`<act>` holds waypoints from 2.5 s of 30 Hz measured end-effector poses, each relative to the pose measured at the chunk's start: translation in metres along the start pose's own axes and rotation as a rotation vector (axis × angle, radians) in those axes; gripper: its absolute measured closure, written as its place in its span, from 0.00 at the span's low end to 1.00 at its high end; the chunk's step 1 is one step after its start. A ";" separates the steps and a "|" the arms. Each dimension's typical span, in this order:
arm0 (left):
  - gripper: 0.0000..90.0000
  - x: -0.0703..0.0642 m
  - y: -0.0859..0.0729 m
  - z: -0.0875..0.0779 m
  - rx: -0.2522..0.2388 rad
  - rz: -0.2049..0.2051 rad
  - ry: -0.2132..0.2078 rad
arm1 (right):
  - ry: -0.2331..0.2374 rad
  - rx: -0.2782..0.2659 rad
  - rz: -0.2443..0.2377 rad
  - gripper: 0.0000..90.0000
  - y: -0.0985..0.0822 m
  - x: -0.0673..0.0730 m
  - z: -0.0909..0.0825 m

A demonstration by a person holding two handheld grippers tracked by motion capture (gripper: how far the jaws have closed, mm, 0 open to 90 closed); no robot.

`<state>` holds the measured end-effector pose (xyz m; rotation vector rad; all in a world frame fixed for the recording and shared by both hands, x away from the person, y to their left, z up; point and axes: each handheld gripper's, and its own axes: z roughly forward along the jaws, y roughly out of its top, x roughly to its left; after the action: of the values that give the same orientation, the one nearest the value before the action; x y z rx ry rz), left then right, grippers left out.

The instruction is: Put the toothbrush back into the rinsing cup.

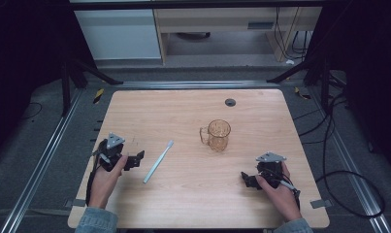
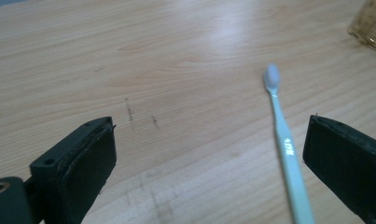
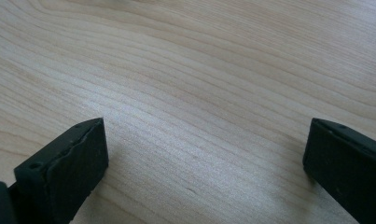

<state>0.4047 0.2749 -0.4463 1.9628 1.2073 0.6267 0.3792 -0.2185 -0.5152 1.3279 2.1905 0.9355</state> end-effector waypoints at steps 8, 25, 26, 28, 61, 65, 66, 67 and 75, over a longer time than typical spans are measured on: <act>0.05 -0.019 0.019 0.000 0.133 0.017 -0.009 | 0.003 -0.001 -0.006 0.00 0.000 -0.001 0.000; 0.09 -0.051 0.058 0.016 0.345 0.142 -0.047 | 0.003 -0.001 -0.006 0.00 0.000 -0.001 0.000; 0.10 -0.054 0.061 0.020 0.368 0.164 -0.061 | 0.003 -0.001 -0.007 0.00 0.000 -0.001 0.000; 0.10 -0.055 0.063 0.026 0.402 0.170 -0.073 | 0.003 -0.001 -0.004 0.00 0.000 0.000 0.000; 0.73 -0.062 0.072 0.097 0.668 0.160 -0.090 | 0.000 0.000 -0.008 0.00 0.000 -0.001 0.000; 0.73 -0.061 0.072 0.100 0.684 0.148 -0.096 | 0.000 0.000 -0.007 0.00 0.000 -0.001 0.000; 0.72 -0.061 0.072 0.100 0.684 0.148 -0.096 | 0.000 0.000 -0.008 0.00 0.000 -0.001 0.000; 0.72 -0.061 0.072 0.102 0.680 0.132 -0.108 | 0.000 -0.001 -0.009 0.00 0.000 -0.001 0.000; 0.72 -0.066 0.072 0.112 0.710 0.142 -0.095 | 0.000 0.000 -0.007 0.00 0.000 -0.001 0.000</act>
<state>0.4950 0.1574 -0.4594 2.6437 1.3548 0.1628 0.3799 -0.2193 -0.5152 1.3193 2.1937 0.9330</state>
